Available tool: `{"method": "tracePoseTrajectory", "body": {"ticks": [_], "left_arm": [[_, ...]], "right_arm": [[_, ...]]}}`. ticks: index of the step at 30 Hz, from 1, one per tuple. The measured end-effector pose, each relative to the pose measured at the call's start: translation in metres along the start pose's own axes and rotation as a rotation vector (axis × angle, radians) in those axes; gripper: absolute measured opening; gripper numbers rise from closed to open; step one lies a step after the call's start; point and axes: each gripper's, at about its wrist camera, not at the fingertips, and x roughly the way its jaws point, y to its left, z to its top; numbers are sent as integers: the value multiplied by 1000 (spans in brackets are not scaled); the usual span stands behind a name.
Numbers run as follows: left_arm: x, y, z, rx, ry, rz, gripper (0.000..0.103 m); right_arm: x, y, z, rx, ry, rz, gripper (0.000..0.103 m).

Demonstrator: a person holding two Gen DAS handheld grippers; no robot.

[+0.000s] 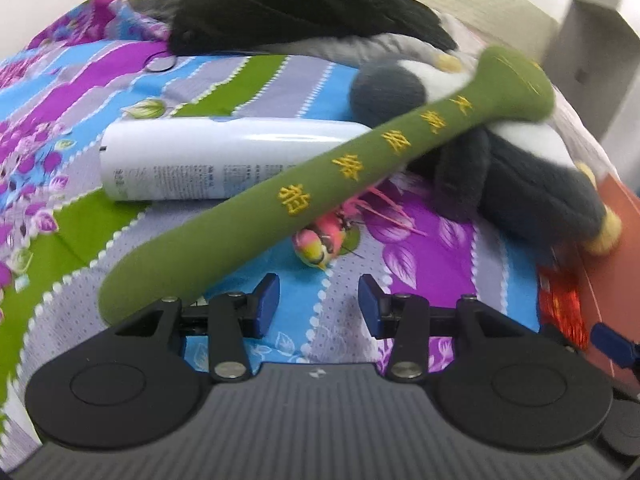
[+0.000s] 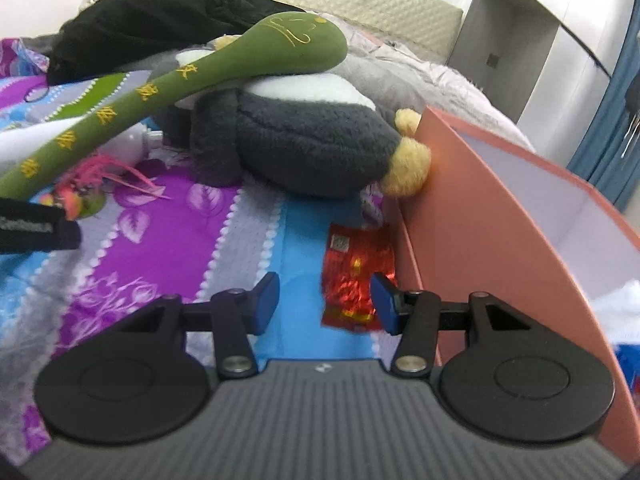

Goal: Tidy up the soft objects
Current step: 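Lower the right gripper onto the red candy wrapper and close it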

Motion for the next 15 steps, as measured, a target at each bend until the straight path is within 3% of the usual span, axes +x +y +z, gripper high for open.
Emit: {"method": "tracePoseTrajectory", "body": {"ticks": [10,13,15], "left_arm": [[11,11,12,-150,-11,24,48],[12,11,11,-172,-20,29,41],[13,13,11,-192,-23,20,35]], "right_arm": [[33,8,0,-124,66,-69,52],[35,11,-4,-154,63,-82,51],[35,12,-5,-169,62,-101,42]]}}
